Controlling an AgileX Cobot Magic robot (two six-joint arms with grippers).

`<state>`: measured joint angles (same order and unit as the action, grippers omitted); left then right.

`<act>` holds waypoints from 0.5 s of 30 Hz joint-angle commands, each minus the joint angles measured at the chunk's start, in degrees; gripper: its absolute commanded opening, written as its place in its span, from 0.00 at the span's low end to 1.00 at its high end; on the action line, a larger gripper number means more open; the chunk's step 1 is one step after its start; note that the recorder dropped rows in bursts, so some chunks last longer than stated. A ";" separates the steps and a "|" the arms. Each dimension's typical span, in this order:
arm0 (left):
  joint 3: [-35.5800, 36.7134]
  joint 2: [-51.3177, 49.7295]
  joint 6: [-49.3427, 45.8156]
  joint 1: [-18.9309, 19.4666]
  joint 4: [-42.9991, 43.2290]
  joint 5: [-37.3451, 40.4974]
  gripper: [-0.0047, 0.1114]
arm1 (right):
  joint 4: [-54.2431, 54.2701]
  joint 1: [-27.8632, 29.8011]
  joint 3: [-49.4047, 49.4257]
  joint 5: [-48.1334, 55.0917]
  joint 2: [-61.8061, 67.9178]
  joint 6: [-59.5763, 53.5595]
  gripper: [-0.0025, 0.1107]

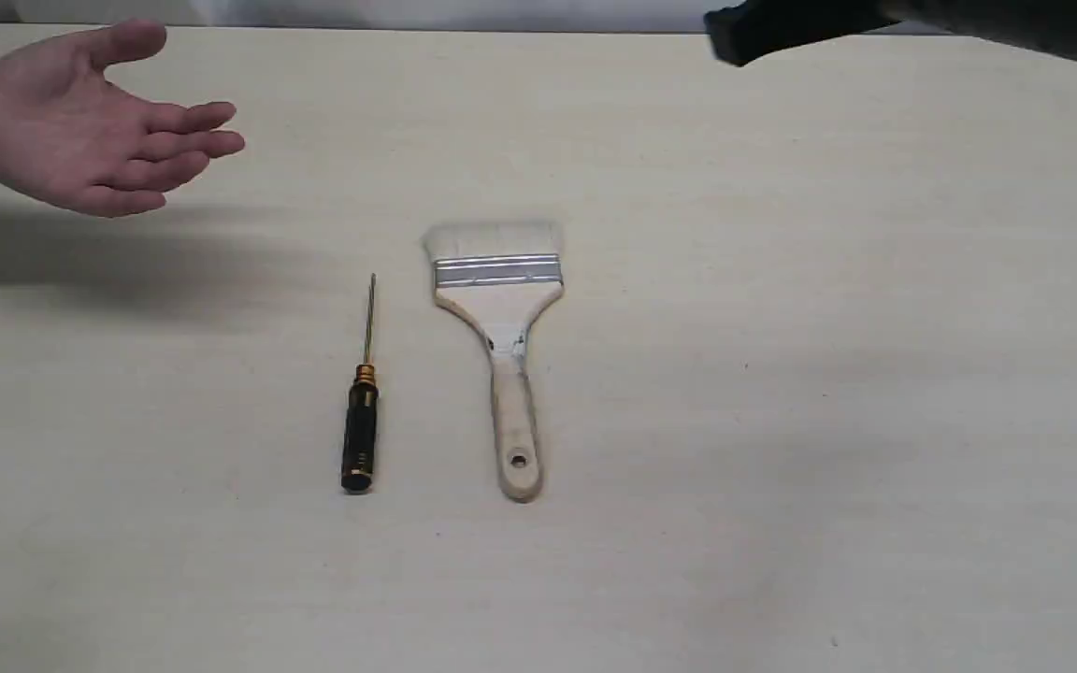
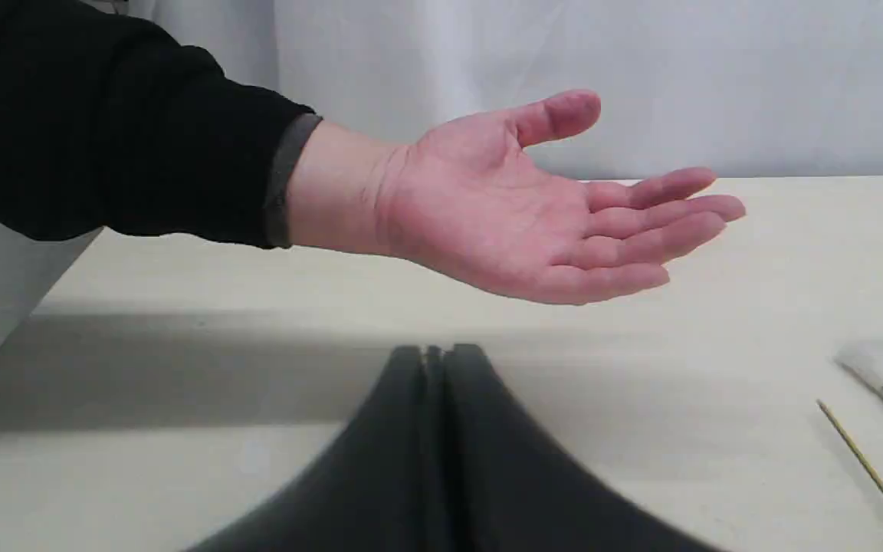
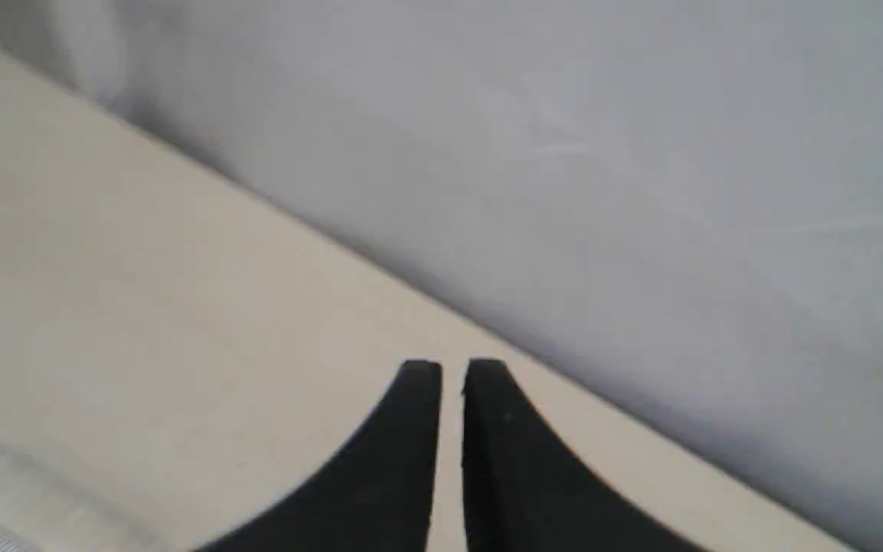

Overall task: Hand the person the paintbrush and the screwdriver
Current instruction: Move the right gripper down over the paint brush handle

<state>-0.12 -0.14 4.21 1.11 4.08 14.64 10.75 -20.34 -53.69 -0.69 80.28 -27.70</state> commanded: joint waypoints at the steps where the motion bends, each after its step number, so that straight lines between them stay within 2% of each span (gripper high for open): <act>1: 0.12 0.14 0.12 -0.47 -0.25 -0.33 0.04 | 1.21 -4.06 -4.35 10.88 2.92 -1.08 0.21; 6: 0.12 0.14 0.12 -0.47 -0.25 -0.33 0.04 | 1.21 -10.33 -5.61 12.68 8.12 -0.51 0.42; 9: 0.12 0.14 0.12 -0.47 -0.25 -0.33 0.04 | 1.33 -12.54 -5.61 12.31 11.55 5.26 0.51; 13: 0.12 0.14 0.12 -0.47 -0.25 -0.33 0.04 | 1.33 -13.17 -6.16 12.03 15.59 15.28 0.54; 15: 0.12 0.14 0.12 -0.47 -0.25 -0.33 0.04 | 1.33 -13.06 -8.27 16.28 18.13 16.90 0.54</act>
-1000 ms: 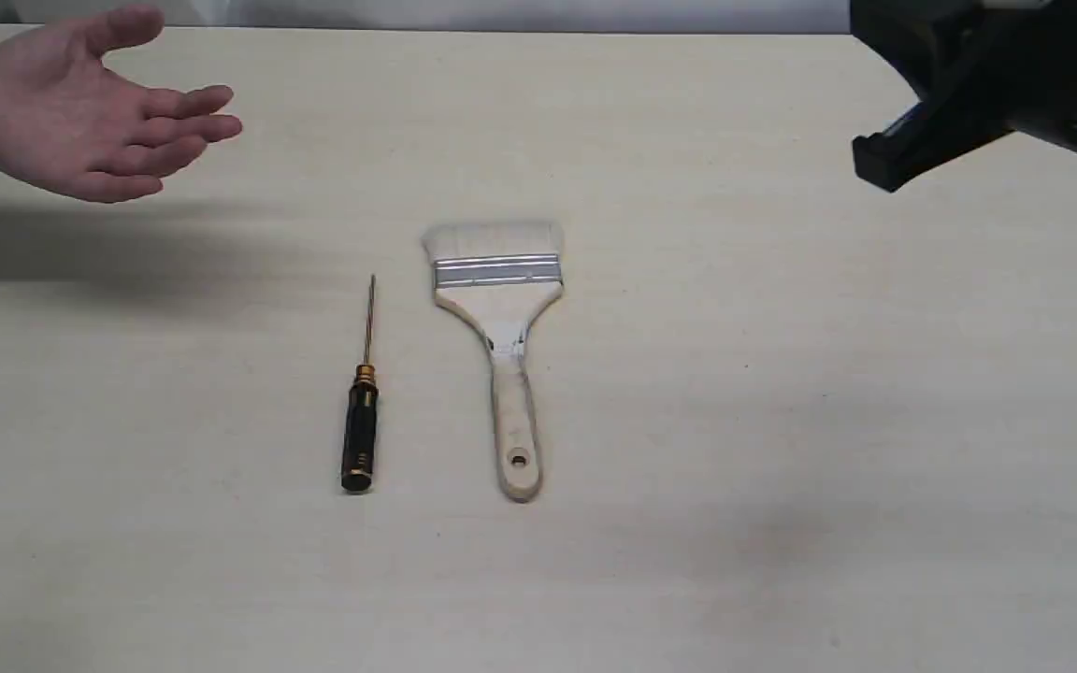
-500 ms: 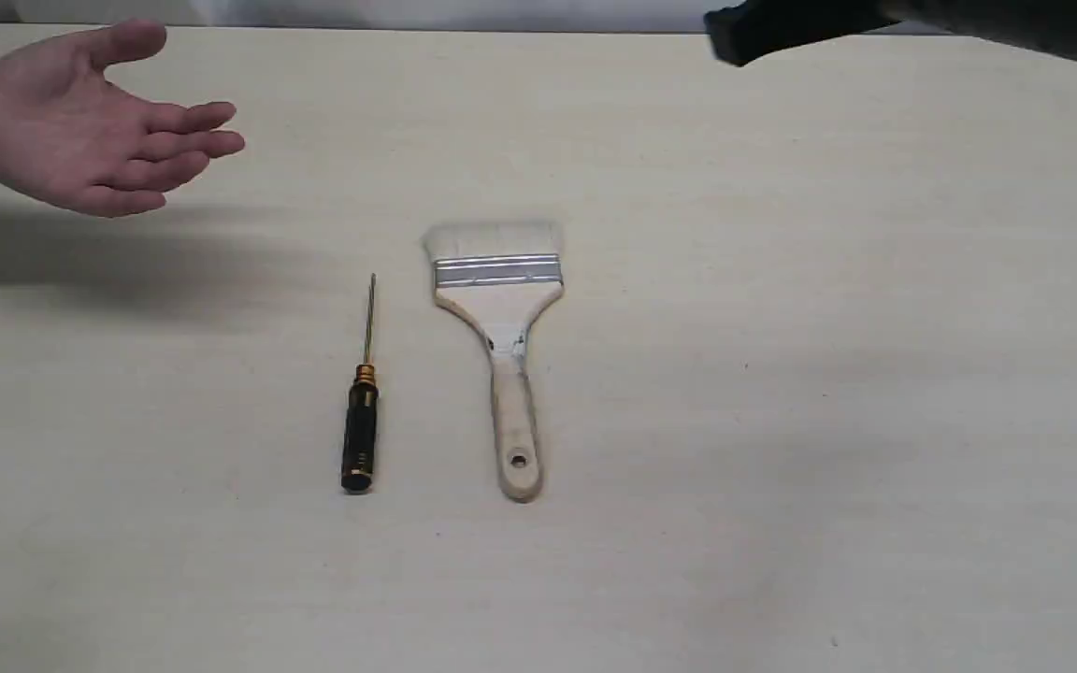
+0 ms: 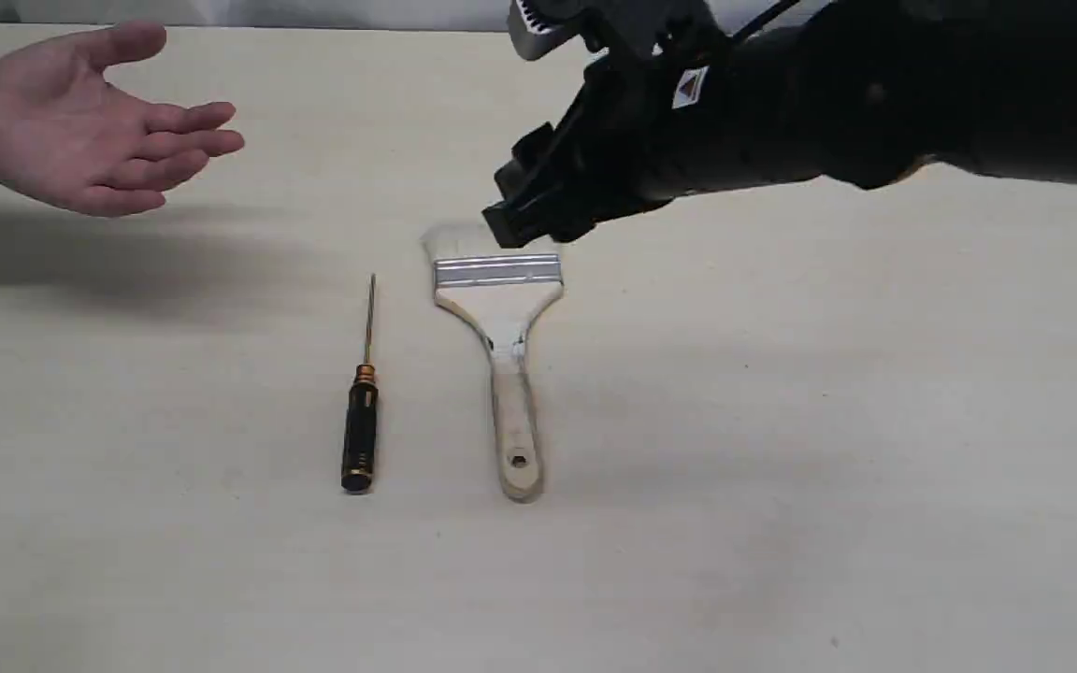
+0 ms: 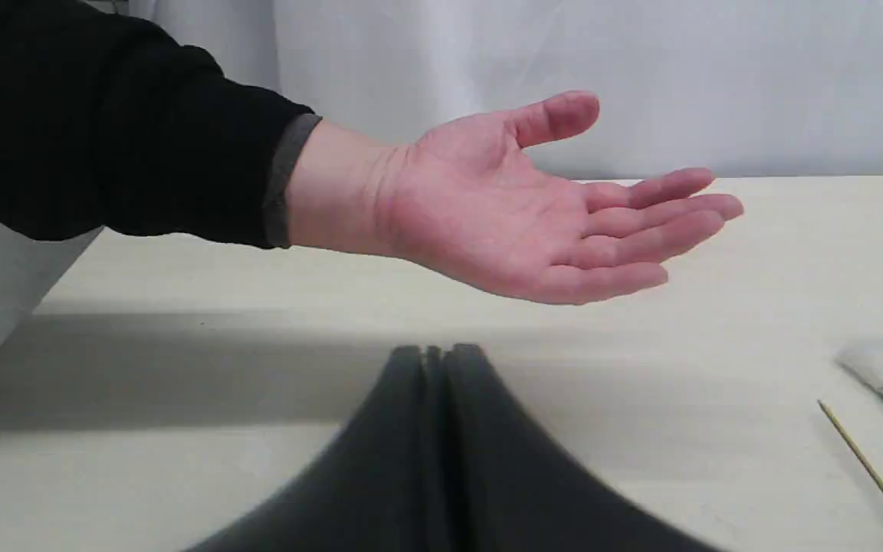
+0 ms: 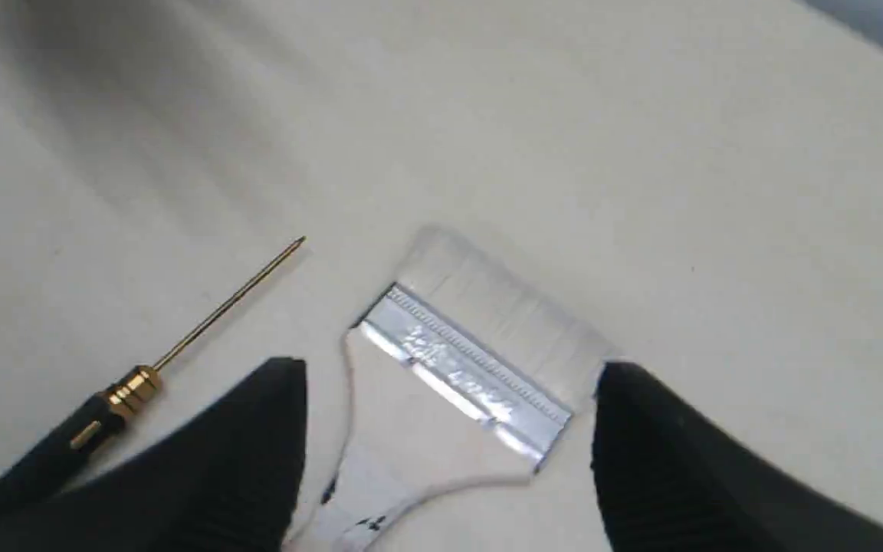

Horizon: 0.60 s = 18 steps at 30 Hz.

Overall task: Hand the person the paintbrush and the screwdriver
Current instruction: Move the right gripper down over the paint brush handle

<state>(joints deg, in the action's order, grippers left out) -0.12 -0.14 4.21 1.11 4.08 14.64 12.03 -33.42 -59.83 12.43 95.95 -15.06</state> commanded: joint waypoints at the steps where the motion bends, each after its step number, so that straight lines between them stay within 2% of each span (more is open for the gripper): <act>1: 0.12 0.14 0.12 -0.47 -0.25 -0.33 0.04 | 0.05 0.02 -3.66 6.08 3.93 4.66 0.54; 6: 0.12 0.14 0.12 -0.47 -0.02 -0.47 0.04 | 0.05 0.02 -12.89 18.56 11.43 11.34 0.53; 10: 0.12 0.14 0.12 -0.47 -0.03 -0.35 0.04 | 0.05 -0.08 -18.92 26.02 16.67 12.41 0.51; 18: 0.12 0.14 0.12 -0.47 -0.03 -0.35 0.04 | -2.46 -0.71 -22.82 31.30 22.41 15.07 0.48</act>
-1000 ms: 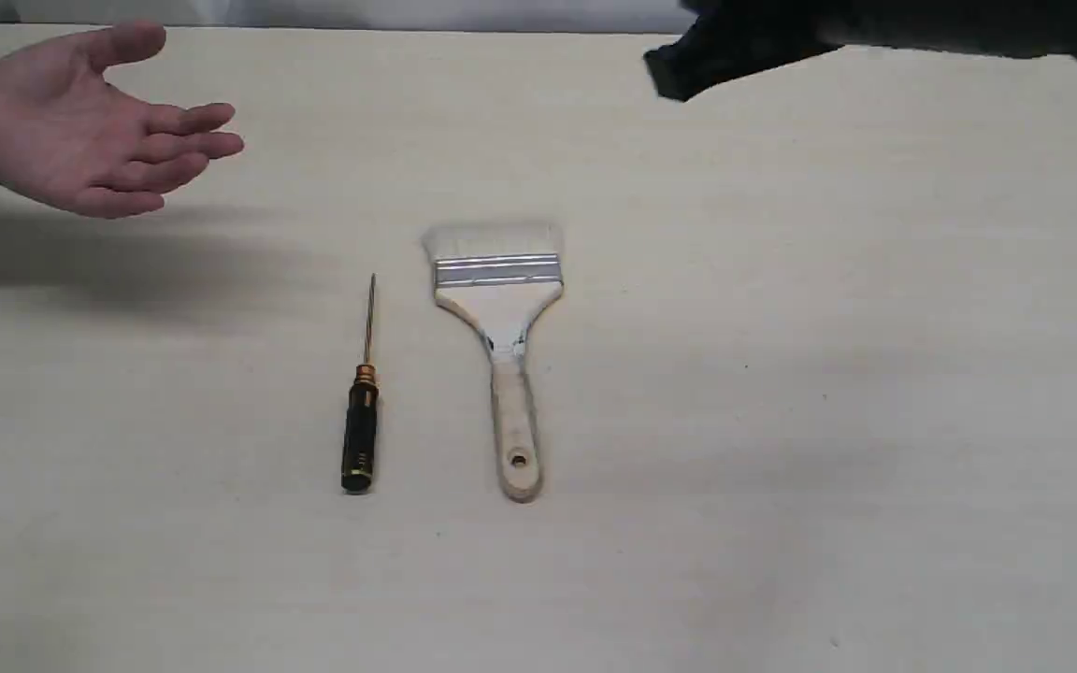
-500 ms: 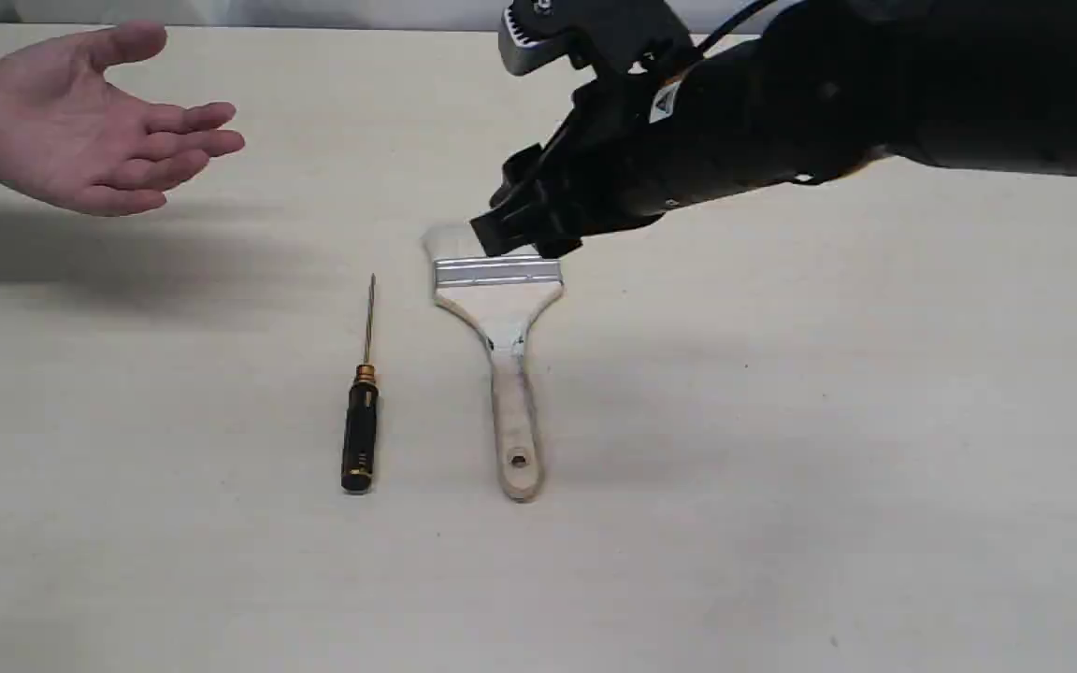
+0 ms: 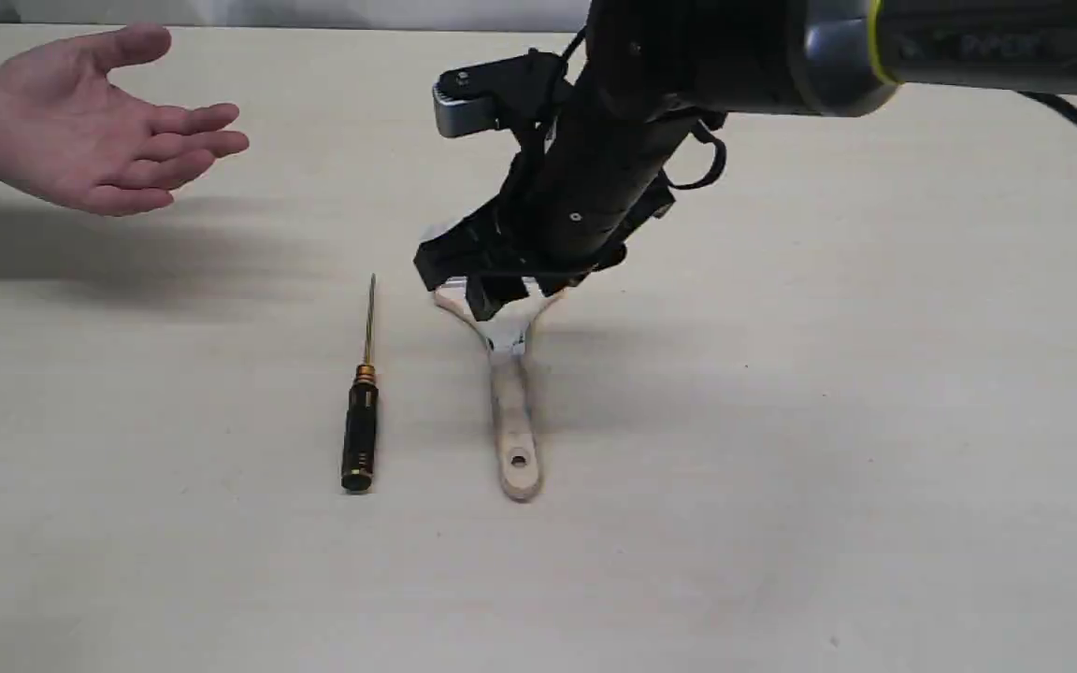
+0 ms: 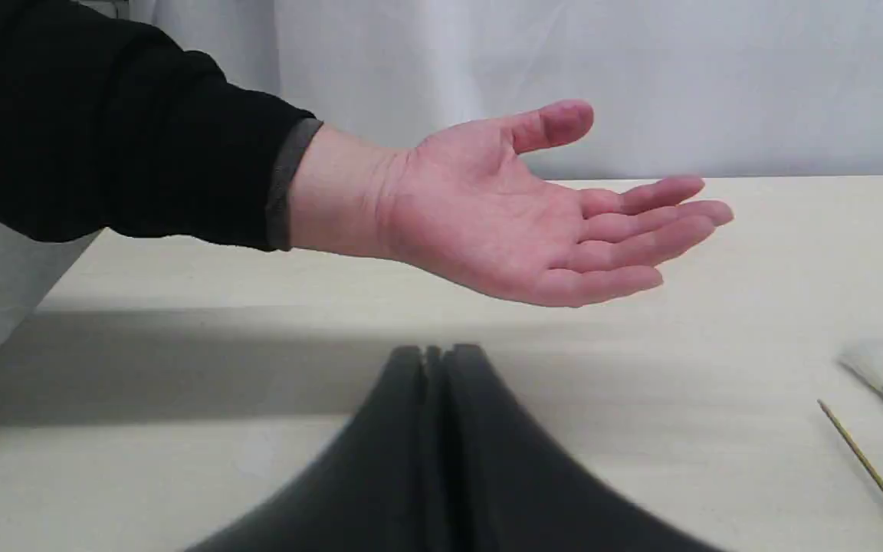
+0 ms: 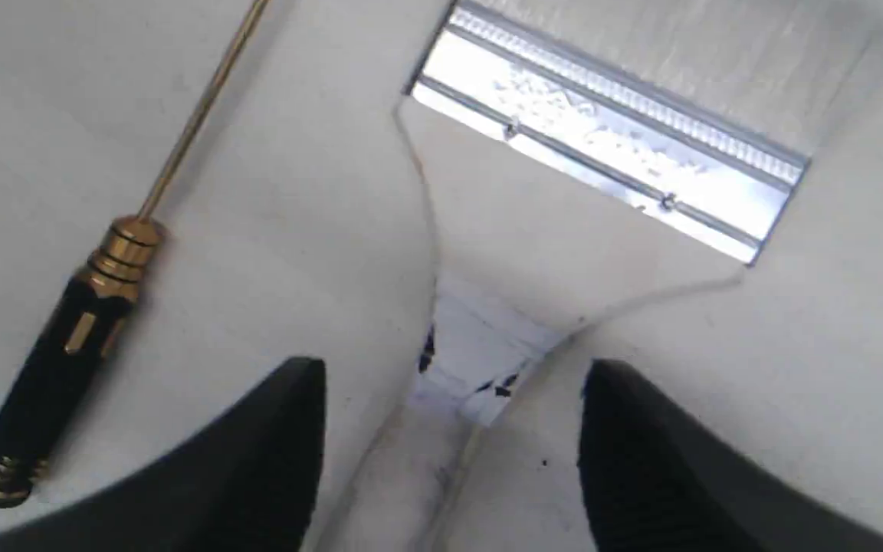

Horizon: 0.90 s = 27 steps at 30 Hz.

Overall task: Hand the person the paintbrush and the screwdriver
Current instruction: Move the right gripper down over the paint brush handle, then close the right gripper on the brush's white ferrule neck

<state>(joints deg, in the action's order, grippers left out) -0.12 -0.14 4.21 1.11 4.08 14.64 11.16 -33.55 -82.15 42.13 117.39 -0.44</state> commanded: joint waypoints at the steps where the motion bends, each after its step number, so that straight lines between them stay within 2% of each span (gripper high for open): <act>1: 0.12 0.14 0.12 -0.47 -0.03 -0.35 0.04 | -2.31 -0.59 -0.51 1.79 1.11 0.44 0.48; 13: 0.12 0.14 0.12 -0.47 -0.03 -0.35 0.04 | -3.27 -2.55 -0.51 0.26 5.89 4.91 0.48; 22: 0.12 0.14 0.12 -0.47 -0.25 -0.31 0.04 | -3.45 -2.55 -0.51 -6.54 8.68 8.76 0.48; 27: 0.12 0.14 0.12 -0.47 -0.25 -0.31 0.04 | -7.70 -2.55 -0.51 -7.59 8.68 13.23 0.48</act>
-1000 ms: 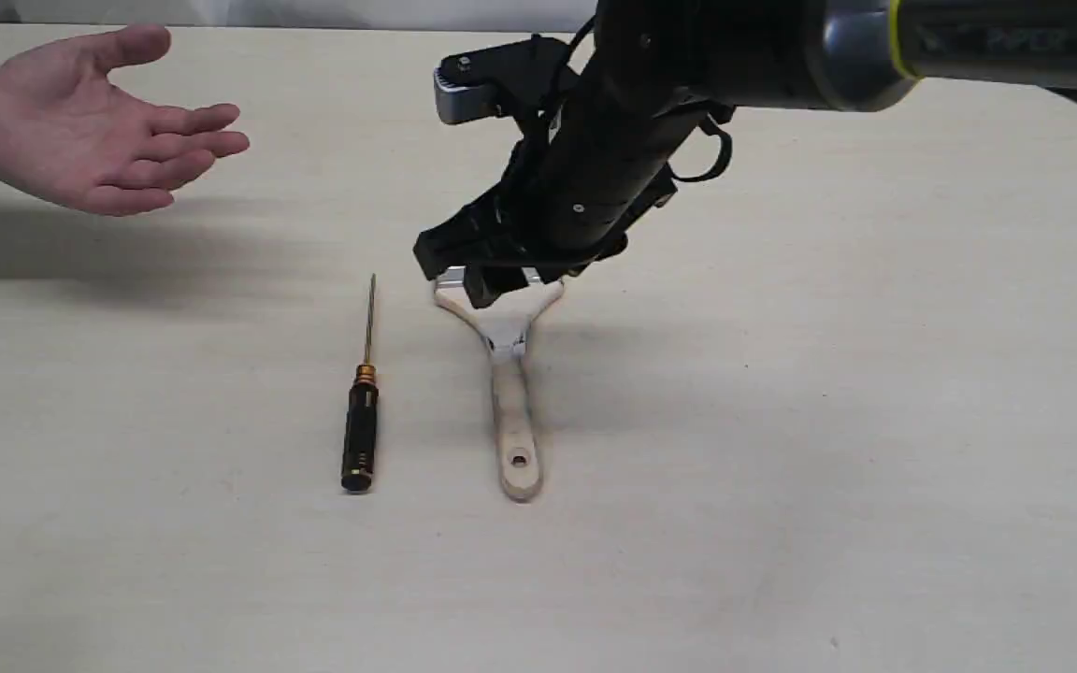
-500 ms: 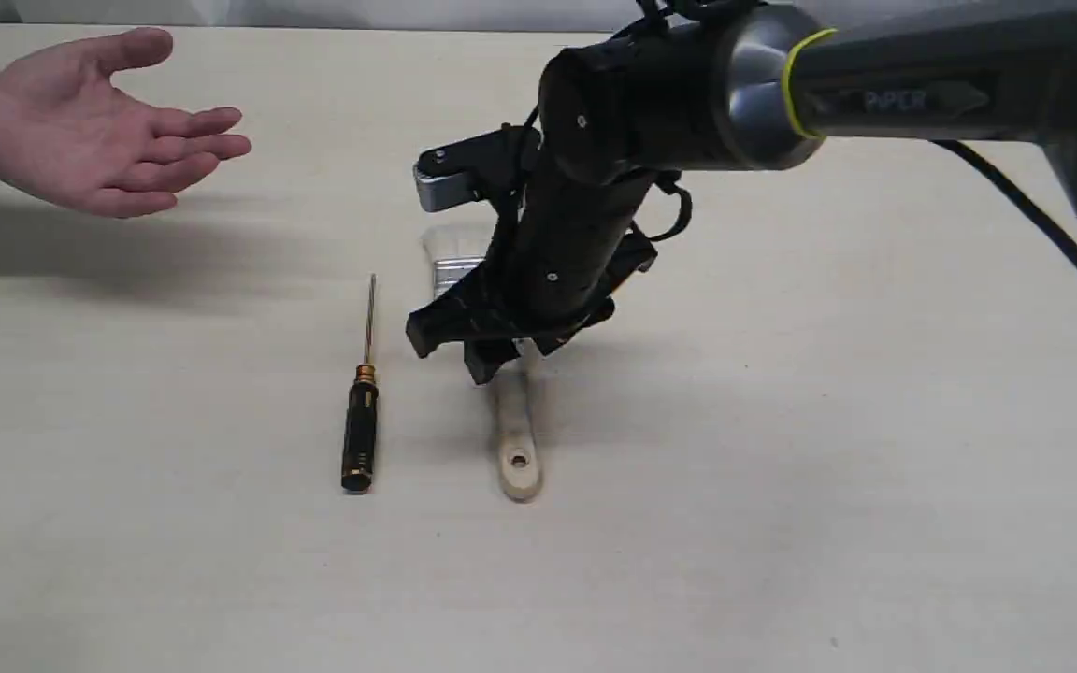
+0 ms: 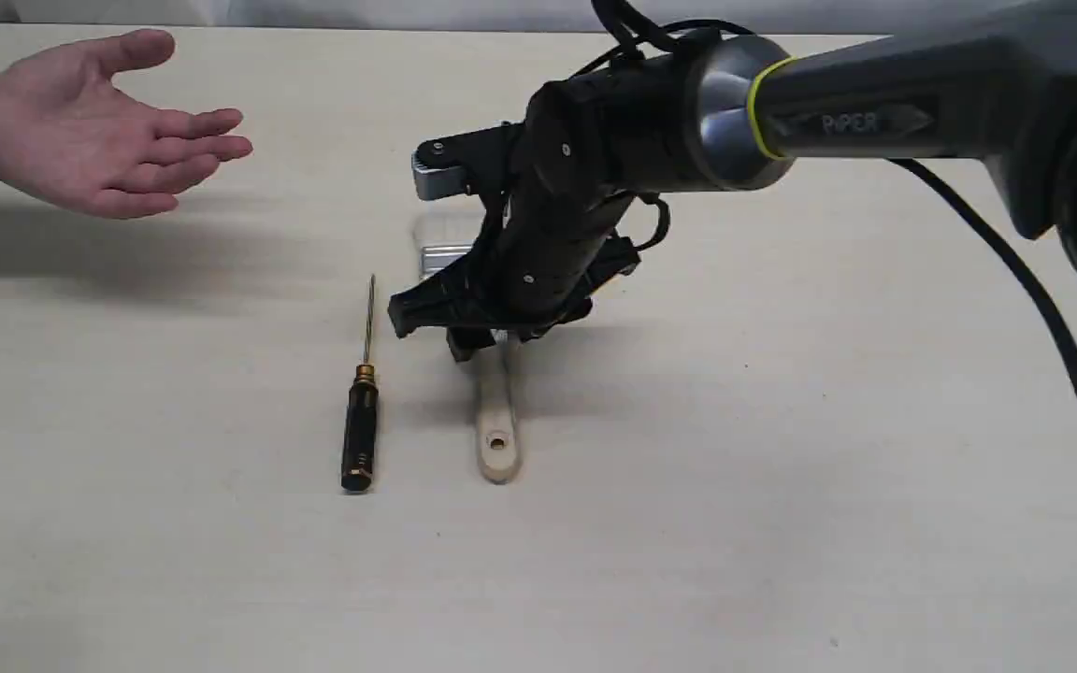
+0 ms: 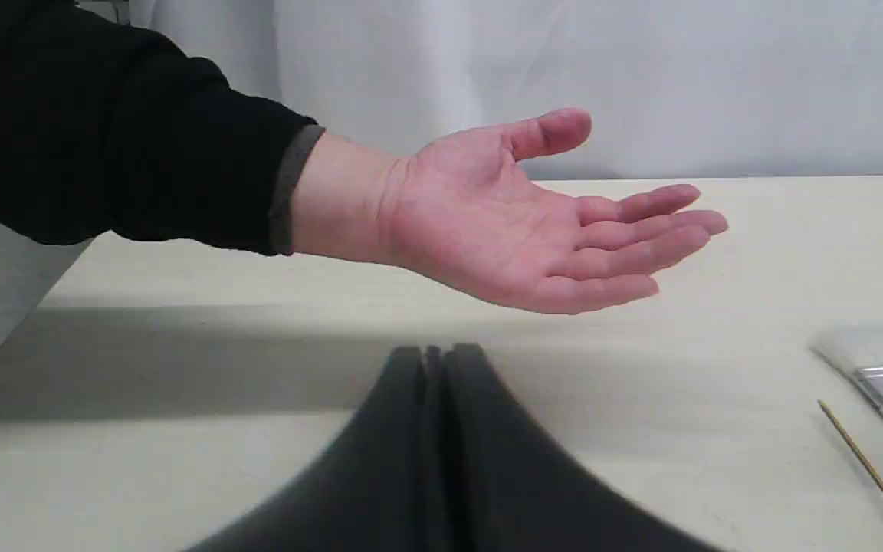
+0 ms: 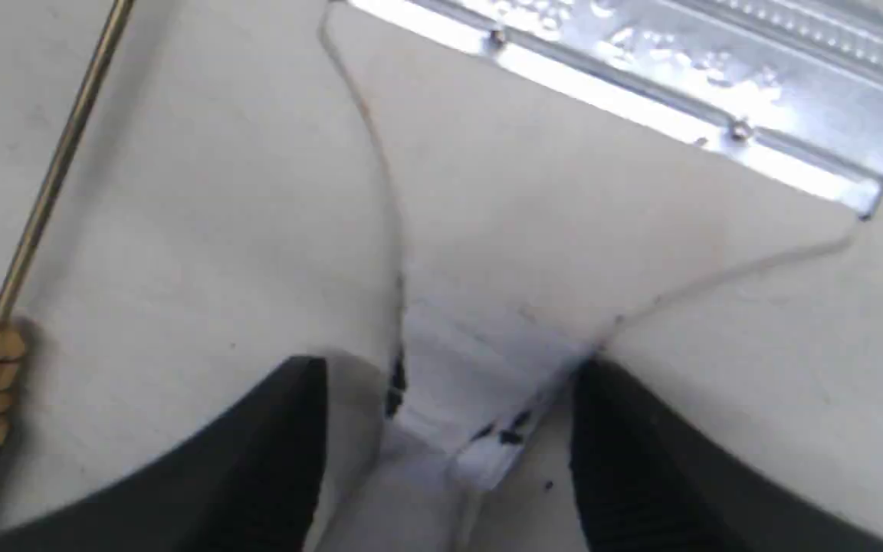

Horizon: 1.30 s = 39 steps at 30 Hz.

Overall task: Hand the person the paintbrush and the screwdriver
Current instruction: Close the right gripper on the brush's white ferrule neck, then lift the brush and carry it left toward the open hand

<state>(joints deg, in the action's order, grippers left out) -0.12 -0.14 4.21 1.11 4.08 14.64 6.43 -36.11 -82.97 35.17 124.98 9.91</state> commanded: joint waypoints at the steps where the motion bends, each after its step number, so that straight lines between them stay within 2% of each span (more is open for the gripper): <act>1: 0.12 0.14 0.12 -0.47 -0.25 -0.31 0.04 | -4.17 0.00 0.31 0.02 1.09 4.02 0.48; 3: 0.12 0.14 0.12 -0.47 -0.25 -0.31 0.04 | -6.74 0.00 0.31 1.65 1.09 6.02 0.43; 11: 0.12 0.14 0.12 -0.47 -0.25 -0.31 0.04 | -12.32 0.00 0.31 6.76 1.09 6.41 0.06; 22: 0.12 0.14 0.12 -0.47 -0.14 -0.35 0.04 | -13.30 0.00 0.31 6.43 -0.19 2.47 0.06; 28: 0.12 0.14 0.12 -0.47 -0.14 -0.35 0.04 | -11.29 0.00 0.31 6.75 -7.13 -0.52 0.06; 33: 0.12 0.14 0.12 -0.47 -0.14 -0.35 0.04 | -4.87 0.00 0.31 7.31 -14.57 -6.18 0.06; 39: 0.12 0.14 0.12 -0.47 -0.14 -0.35 0.04 | 8.24 0.00 -0.15 3.60 -21.22 -15.19 0.06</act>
<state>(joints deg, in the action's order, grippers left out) -0.12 -0.14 4.21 1.11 4.08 14.64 10.30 -36.24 -82.59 41.07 105.71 -1.75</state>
